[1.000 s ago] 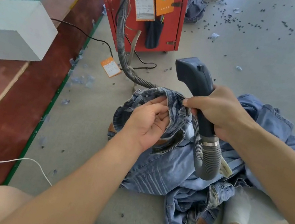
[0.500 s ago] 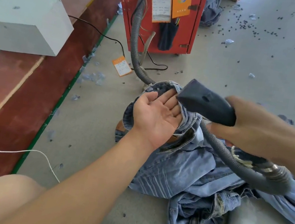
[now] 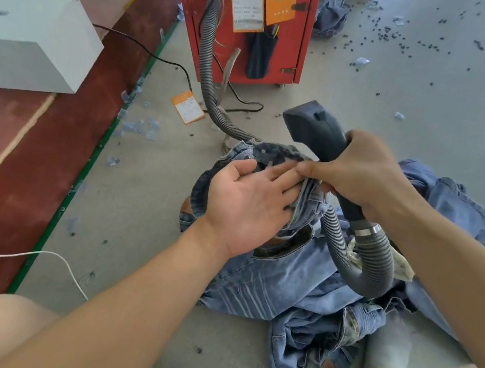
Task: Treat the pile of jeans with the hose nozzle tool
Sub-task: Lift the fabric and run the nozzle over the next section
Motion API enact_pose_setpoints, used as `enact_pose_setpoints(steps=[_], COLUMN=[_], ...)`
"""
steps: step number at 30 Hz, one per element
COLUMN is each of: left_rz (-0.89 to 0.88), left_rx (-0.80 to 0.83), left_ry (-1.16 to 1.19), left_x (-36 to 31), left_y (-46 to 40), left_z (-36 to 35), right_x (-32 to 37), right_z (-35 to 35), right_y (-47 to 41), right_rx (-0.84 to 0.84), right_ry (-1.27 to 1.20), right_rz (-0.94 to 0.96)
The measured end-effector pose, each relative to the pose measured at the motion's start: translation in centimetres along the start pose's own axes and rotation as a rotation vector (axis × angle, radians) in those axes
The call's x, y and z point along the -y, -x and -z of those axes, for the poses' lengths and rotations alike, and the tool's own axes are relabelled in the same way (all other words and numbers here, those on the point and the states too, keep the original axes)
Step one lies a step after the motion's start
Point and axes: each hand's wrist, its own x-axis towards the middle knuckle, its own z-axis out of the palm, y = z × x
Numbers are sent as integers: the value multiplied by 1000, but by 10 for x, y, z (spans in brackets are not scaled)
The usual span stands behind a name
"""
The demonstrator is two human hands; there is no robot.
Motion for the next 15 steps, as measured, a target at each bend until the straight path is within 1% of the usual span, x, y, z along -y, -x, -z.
enact_pose_setpoints(steps=[1,2,3,4,5,6,7,8,10,11,13,15], left_rz=[12,5,-24,-79,-138,-146,-73,48,280,326,309,246], left_rx=[-3,-43,-131,-268,-396,-467,-489,-495,-506,-481,-389,-351], left_ry=[-36,-162,-420,-798,-1235,-1609,-1831,-1882,-1638,-1581,-1652,-1722], left_x=[-2,-5,-9,-12,-16,-19,-21,-22,-18,-13,-3,5], left_y=[1,0,-2,-3,-3,-3,-1,2,9,12,13,10], left_z=[1,2,4,6,11,18,24,31,38,38,36,36], right_x=[-2,-5,-8,-11,-15,-18,-21,-24,-29,-30,-34,-36], right_z=[0,1,3,5,7,10,13,16,21,23,26,29], right_y=[-3,-6,-9,-11,-14,-17,-21,-24,-26,-25,-25,-24], right_rx=[-26,-59,-89,-107,-109,-99,-85,-75,-63,-47,-6,35], right_ry=[10,22,10,-38,-119,-217,-311,-392,-515,-557,-613,-659], right_rz=[12,11,-4,-28,-59,-93,-126,-152,-185,-200,-228,-247])
